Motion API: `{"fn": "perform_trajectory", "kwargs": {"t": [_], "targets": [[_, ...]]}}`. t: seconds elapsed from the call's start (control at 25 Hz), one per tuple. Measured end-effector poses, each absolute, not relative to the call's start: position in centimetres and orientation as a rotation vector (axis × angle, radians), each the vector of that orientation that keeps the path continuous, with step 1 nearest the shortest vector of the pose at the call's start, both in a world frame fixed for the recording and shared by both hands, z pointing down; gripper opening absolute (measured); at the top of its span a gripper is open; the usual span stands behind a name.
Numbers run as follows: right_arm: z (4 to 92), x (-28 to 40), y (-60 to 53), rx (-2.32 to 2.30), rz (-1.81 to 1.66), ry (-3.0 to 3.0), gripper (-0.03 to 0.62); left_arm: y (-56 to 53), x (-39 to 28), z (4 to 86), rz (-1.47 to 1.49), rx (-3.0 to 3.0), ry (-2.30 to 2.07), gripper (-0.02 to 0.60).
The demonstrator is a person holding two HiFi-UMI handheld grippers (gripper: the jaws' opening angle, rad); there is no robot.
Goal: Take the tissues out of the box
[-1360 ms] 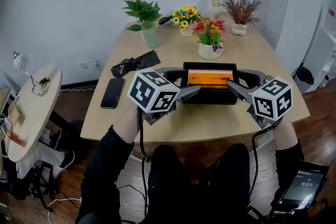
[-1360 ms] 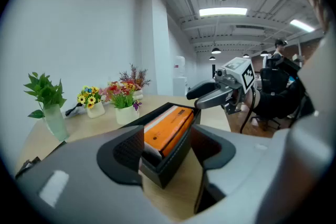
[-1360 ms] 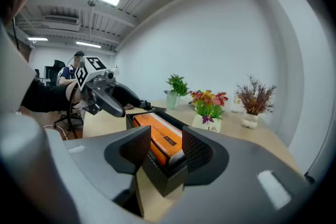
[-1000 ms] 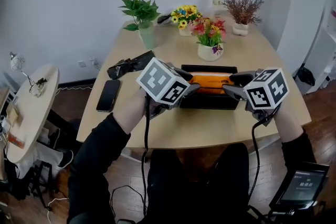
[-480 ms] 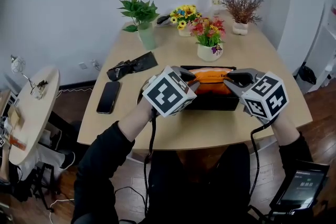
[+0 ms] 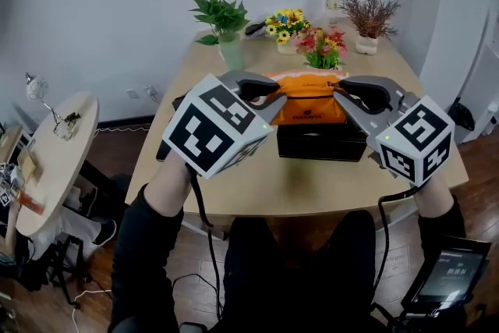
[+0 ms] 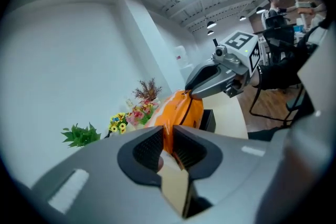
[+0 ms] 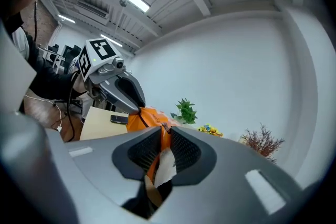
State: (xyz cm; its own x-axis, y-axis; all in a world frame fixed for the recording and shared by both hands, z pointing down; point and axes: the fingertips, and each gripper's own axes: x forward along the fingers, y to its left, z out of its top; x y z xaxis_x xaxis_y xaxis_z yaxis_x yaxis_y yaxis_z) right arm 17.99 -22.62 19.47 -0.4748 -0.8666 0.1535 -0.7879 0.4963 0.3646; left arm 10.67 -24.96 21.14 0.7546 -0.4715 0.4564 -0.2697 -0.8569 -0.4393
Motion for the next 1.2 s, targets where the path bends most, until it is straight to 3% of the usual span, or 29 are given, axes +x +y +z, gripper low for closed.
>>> {"fn": "perform_trajectory", "kwargs": {"t": [0.6, 1.2], "targets": [[21.6, 1.7, -25.6, 1.054, -0.375, -2.600, 0.054, -26.1, -6.0, 22.7, -0.921, -2.585, 0.883, 0.040], [27.8, 0.3, -25.8, 1.019, -0.231, -2.568, 0.051, -25.8, -7.4, 28.9, -0.950, -2.602, 0.902, 0.038]]}}
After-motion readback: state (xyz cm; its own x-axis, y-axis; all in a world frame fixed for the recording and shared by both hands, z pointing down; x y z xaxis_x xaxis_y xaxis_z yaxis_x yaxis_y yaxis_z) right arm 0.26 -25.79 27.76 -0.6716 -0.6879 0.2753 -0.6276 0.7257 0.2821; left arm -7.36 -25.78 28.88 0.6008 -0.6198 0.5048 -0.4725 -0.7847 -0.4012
